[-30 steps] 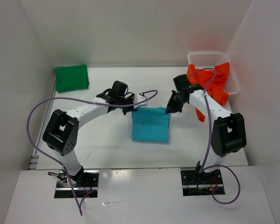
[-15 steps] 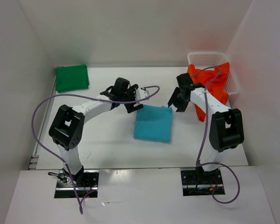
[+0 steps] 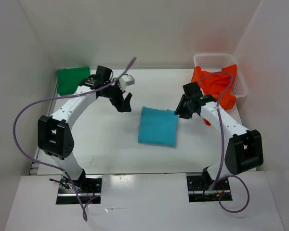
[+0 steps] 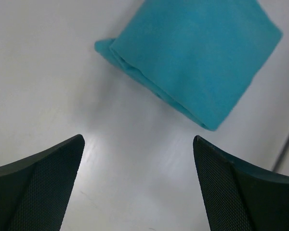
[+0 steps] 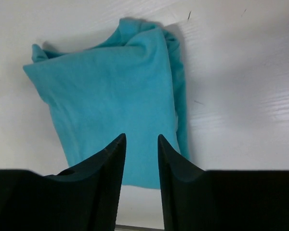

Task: Fold and stack the t-shirts
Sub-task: Fold the long partially folded tshirt into a neat square, then put the neatly folded tshirt into the corner of the board with the left arm

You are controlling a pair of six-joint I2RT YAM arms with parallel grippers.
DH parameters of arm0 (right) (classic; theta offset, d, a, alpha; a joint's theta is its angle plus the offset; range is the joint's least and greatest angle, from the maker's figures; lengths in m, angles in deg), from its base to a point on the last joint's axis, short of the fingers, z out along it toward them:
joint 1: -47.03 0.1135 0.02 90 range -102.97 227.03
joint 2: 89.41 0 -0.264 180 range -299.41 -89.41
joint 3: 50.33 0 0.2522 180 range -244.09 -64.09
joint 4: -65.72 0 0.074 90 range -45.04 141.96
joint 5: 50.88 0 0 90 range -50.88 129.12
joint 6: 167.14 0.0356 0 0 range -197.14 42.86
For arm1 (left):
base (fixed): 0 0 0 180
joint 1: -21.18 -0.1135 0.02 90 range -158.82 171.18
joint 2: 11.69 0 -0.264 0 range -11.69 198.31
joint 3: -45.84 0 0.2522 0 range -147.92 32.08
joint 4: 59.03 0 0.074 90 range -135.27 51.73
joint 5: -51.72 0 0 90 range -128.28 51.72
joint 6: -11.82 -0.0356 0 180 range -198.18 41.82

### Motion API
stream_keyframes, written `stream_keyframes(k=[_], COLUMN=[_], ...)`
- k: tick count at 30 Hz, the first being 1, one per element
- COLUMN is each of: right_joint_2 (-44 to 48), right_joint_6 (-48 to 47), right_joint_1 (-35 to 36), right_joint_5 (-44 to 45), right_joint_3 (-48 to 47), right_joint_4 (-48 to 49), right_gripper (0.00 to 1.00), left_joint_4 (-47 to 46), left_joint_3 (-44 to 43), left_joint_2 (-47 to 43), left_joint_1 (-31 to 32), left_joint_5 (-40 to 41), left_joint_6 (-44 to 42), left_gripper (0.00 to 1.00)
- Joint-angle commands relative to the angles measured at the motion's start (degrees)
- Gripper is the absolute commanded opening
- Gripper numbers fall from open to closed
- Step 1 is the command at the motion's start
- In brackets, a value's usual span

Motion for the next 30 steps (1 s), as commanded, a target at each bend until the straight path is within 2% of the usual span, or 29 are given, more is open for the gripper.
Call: stream_keyframes(k=[1,2,4,5,6,7,8,10,12,15,17,21,25,30], right_joint_2=[4.74,5.27,6.58,6.59,7.55,8.87,9.58,11.68,12.31,14.59,16.16,17.66,20.12,23.9], right_joint_6=[0.75,0.23,-0.3,-0.3,-0.3,-0.83,-0.83,-0.83,-0.83,0.74,1.27,1.98,4.34,5.85], right_joint_1=[2.2,2.73,3.26,3.26,3.26,3.26,3.26,3.26,3.26,3.78,3.79,3.79,3.79,3.79], right_joint_5=[0.69,1.22,1.23,1.75,1.75,2.54,4.02,5.96,8.33,8.35,8.87,9.58,11.94,11.95], right_joint_3=[1.84,1.84,1.84,1.84,1.84,1.32,0.79,0.79,0.79,2.28,3.07,4.83,5.97,7.64], right_joint_4=[2.4,1.62,0.83,-0.05,-0.06,-0.84,-0.85,-1.38,-1.38,-1.38,-1.38,-1.9,-3.22,-3.75], right_gripper=[0.39,0.42,0.46,0.53,0.56,0.58,0.63,0.68,0.69,0.7,0.71,0.71,0.72,0.72], left_joint_4=[6.87,6.08,2.31,3.34,8.22,9.14,9.15,9.76,9.25,3.45,1.52,-6.56,-13.68,-14.22], left_joint_3=[0.06,0.06,1.11,-0.63,-2.47,-3.53,-1.54,0.75,0.76,2.16,4.44,11.74,12.28,10.25], left_joint_2=[-2.8,-3.41,-3.85,-2.29,-0.45,0.87,0.89,-2.17,-3.59,-4.74,-1.15,6.75,9.58,15.29], left_joint_1=[-7.35,-8.77,-13.32,-15.27,-17.03,-18.26,-22.19,-28.0,-26.11,-16.19,-10.58,-5.29,-0.62,2.91], left_joint_5=[-13.36,-18.25,-21.28,-20.42,-16.67,-10.19,-5.43,-10.45,-12.06,-11.36,-13.02,-17.69,-10.59,-5.39], left_joint_6=[10.04,11.29,11.67,9.57,5.63,2.11,-0.62,-1.79,-0.39,9.26,14.61,23.22,28.96,32.57], left_gripper=[1.0,1.0,1.0,1.0,1.0,1.0,1.0,1.0,1.0,1.0,1.0,1.0,1.0,1.0])
